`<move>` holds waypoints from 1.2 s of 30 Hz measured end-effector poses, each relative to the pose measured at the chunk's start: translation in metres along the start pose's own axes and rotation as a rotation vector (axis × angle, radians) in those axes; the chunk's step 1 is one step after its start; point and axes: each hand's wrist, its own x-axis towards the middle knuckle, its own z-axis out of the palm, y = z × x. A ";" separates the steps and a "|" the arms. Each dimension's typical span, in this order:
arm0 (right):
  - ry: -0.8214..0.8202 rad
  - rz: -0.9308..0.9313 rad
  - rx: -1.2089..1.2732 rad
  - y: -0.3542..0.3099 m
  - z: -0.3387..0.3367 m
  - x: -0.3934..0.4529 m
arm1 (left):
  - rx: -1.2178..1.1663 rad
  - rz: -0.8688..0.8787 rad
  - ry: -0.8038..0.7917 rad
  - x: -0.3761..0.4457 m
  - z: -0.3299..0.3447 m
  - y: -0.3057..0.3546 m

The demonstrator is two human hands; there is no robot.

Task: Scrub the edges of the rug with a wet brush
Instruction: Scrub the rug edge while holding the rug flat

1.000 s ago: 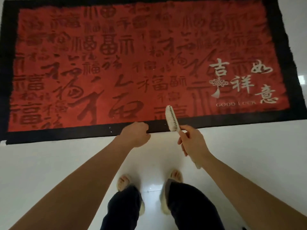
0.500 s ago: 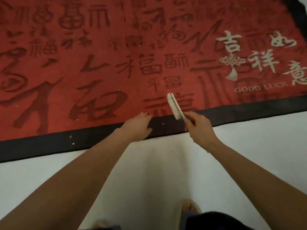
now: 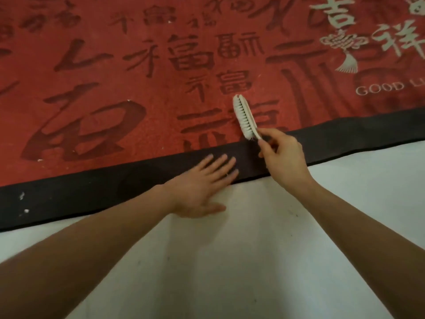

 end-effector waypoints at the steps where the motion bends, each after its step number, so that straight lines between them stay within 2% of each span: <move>1: 0.006 -0.008 0.016 0.000 0.001 0.001 | -0.049 0.181 -0.072 -0.009 0.002 0.005; 2: -0.004 -0.017 0.034 0.001 0.002 0.000 | -0.131 0.278 -0.125 -0.019 0.001 0.008; 3: -0.005 -0.027 0.050 0.001 0.003 0.001 | -0.194 0.281 -0.067 -0.022 -0.003 0.005; 4: -0.002 -0.042 0.061 -0.002 0.002 0.003 | -0.232 0.187 0.083 -0.023 -0.008 -0.005; 5: 0.004 -0.048 0.067 -0.003 0.002 0.004 | -0.241 0.024 0.262 -0.020 -0.014 -0.017; 6: 0.014 -0.053 0.066 -0.005 0.002 0.006 | -0.208 -0.178 0.363 -0.017 -0.021 -0.028; 7: 0.025 -0.057 0.057 -0.006 0.001 0.008 | -0.164 -0.335 0.317 -0.012 -0.029 -0.033; 8: 0.027 -0.062 0.047 -0.008 0.000 0.009 | -0.118 -0.378 0.171 -0.008 -0.032 -0.031; 10: 0.001 -0.080 0.014 -0.009 -0.004 0.007 | -0.068 -0.160 -0.112 -0.001 -0.031 -0.005; 11: -0.014 -0.094 -0.011 -0.008 -0.006 0.005 | -0.088 -0.037 -0.154 -0.001 -0.030 0.009; 12: -0.012 -0.096 -0.033 -0.006 -0.009 0.002 | -0.136 0.018 -0.082 -0.003 -0.028 0.017; 13: 0.003 -0.094 -0.043 -0.003 -0.010 -0.001 | -0.197 -0.030 0.077 -0.001 -0.028 0.019; 15: 0.015 -0.132 -0.078 0.002 -0.003 -0.014 | -0.309 -0.354 0.429 0.001 -0.026 0.011; 16: -0.023 -0.164 -0.130 0.003 0.006 -0.021 | -0.355 -0.557 0.475 0.003 -0.024 0.005; 18: -0.165 -0.214 -0.324 0.003 0.022 -0.037 | -0.395 -0.822 0.278 0.005 -0.017 -0.001; 20: -0.228 -0.197 -0.505 0.011 0.014 -0.043 | -0.392 -0.875 0.131 0.008 -0.016 -0.003; 22: -0.116 -0.009 -0.595 0.031 -0.016 -0.030 | -0.430 -0.874 0.099 0.013 -0.025 -0.006; 24: -0.023 0.179 -0.549 0.031 -0.025 -0.028 | -0.445 -0.893 0.058 0.017 -0.032 -0.006; 25: -0.045 0.154 -0.543 0.018 -0.014 -0.033 | -0.453 -0.898 0.042 0.019 -0.034 -0.006; 28: -0.361 -0.148 -0.561 -0.020 0.035 -0.066 | -0.475 -0.877 0.025 0.015 -0.034 -0.007; 29: -0.412 -0.217 -0.581 -0.015 0.037 -0.066 | -0.471 -0.871 0.022 0.013 -0.034 -0.010; 30: -0.397 -0.237 -0.600 -0.002 0.026 -0.058 | -0.472 -0.869 0.005 0.010 -0.035 -0.011; 31: -0.339 -0.160 -0.623 0.017 0.007 -0.045 | -0.467 -0.861 -0.019 0.010 -0.036 -0.011; 33: -0.102 0.114 -0.599 0.044 -0.028 -0.032 | -0.452 -0.855 -0.062 0.011 -0.041 -0.011; 34: -0.035 0.211 -0.569 0.045 -0.031 -0.037 | -0.453 -0.860 -0.090 0.013 -0.044 -0.011; 36: -0.112 0.162 -0.517 0.025 -0.009 -0.055 | -0.450 -0.874 -0.149 0.019 -0.049 -0.011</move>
